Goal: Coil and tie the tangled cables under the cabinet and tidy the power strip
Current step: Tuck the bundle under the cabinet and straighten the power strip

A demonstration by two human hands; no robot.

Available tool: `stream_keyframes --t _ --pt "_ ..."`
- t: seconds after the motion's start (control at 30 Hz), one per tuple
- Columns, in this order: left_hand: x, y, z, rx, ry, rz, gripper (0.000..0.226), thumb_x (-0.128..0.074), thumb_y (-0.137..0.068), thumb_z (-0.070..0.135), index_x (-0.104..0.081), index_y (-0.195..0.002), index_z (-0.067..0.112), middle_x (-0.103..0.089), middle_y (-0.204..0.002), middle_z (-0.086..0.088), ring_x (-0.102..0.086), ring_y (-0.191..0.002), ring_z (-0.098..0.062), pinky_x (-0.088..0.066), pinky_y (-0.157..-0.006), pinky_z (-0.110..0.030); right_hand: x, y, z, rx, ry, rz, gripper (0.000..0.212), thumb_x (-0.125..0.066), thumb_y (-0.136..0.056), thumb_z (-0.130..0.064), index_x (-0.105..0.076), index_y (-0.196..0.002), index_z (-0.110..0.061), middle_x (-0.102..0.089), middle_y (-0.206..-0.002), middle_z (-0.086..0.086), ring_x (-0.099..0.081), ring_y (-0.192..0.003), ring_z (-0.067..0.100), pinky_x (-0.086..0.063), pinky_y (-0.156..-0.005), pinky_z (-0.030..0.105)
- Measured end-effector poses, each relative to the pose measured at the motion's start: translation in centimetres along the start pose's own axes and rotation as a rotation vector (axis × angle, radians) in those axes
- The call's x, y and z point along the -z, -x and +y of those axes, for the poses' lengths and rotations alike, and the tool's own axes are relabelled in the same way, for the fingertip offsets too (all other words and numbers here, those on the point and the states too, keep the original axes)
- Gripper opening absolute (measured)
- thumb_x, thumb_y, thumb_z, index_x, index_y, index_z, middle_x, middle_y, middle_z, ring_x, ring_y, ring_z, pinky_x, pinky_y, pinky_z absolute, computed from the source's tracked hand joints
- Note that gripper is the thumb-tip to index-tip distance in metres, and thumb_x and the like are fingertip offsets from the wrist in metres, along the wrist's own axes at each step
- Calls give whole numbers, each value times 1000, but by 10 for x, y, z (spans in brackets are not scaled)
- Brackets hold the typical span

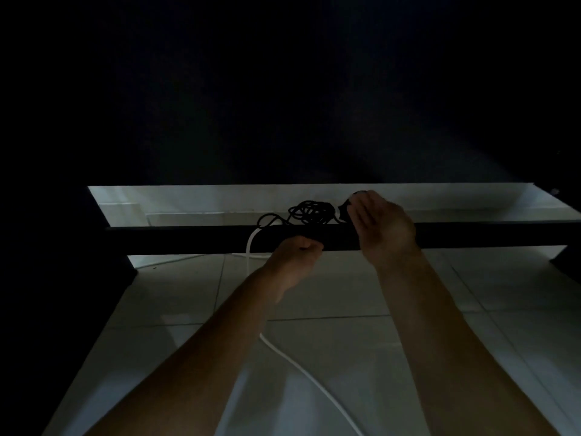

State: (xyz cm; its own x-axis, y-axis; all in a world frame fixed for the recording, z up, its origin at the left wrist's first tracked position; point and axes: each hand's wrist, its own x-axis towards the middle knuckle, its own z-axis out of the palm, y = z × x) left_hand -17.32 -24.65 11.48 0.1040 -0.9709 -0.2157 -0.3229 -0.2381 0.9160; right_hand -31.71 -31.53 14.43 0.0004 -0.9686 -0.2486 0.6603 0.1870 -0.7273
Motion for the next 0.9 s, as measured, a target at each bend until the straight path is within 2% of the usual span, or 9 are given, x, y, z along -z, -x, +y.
stream_keyframes --t 0.07,0.13,0.23,0.33,0.47,0.6,0.7,0.8,0.9 --pt "-1 2 -2 -35 -20 2 31 -50 -98 21 -61 -127 16 -61 -120 -1 -57 -102 -14 -46 -87 -25 21 7 9 47 48 65 25 -40 -102 -7 -61 -89 -13 -62 -84 1 -62 -73 12 -53 -65 22" --pt "-4 3 -4 -56 -55 1 33 -52 -97 20 -60 -129 18 -59 -118 3 -54 -103 -11 -41 -84 -20 35 11 17 8 189 158 23 -42 -102 -11 -64 -106 -10 -63 -84 1 -62 -71 12 -50 -61 24" --pt "-11 2 -2 -77 -122 -39 32 -55 -95 19 -63 -126 15 -62 -123 0 -56 -104 -12 -42 -80 -19 41 11 28 -152 356 70 27 -45 -104 -17 -58 -126 -9 -63 -91 4 -62 -76 16 -48 -65 28" --pt "-15 3 3 -83 -159 -39 25 -52 -97 18 -61 -120 19 -57 -104 0 -54 -98 -15 -50 -78 -24 37 9 28 -149 468 2 32 -41 -105 -18 -54 -133 -10 -65 -97 4 -65 -80 16 -51 -68 30" --pt "-6 10 -10 -85 -319 -23 42 -50 -98 25 -49 -140 17 -51 -140 -6 -49 -128 -24 -45 -99 -30 45 23 15 -162 813 -76 28 -47 -102 -23 -62 -123 -13 -69 -92 1 -66 -81 16 -47 -70 31" --pt "1 33 -52 6 -378 -112 44 -52 -97 27 -47 -140 23 -48 -147 -3 -52 -128 -23 -46 -102 -35 82 56 0 -266 1229 -233 25 -53 -100 -28 -64 -119 -16 -71 -105 5 -68 -90 21 -48 -77 30" --pt "-15 68 -82 8 -404 -141 45 -53 -97 28 -47 -141 25 -46 -147 0 -51 -129 -19 -45 -103 -28 127 84 -9 -363 1503 -334 23 -53 -100 -27 -61 -122 -24 -67 -118 4 -65 -102 20 -49 -83 30" --pt "-44 109 -101 -77 -572 -202 52 -53 -96 34 -39 -146 26 -39 -152 2 -44 -134 -20 -36 -107 -24 170 115 -17 -458 1782 -446 37 -64 -93 -36 -57 -129 -30 -61 -130 0 -59 -116 17 -48 -95 29" --pt "-71 139 -109 -135 -673 -306 60 -54 -95 41 -31 -149 31 -25 -158 6 -28 -144 -20 -25 -116 -29 205 146 -26 -581 2047 -555 66 -69 -87 -44 -42 -146 -31 -49 -147 -2 -51 -129 18 -40 -104 28"
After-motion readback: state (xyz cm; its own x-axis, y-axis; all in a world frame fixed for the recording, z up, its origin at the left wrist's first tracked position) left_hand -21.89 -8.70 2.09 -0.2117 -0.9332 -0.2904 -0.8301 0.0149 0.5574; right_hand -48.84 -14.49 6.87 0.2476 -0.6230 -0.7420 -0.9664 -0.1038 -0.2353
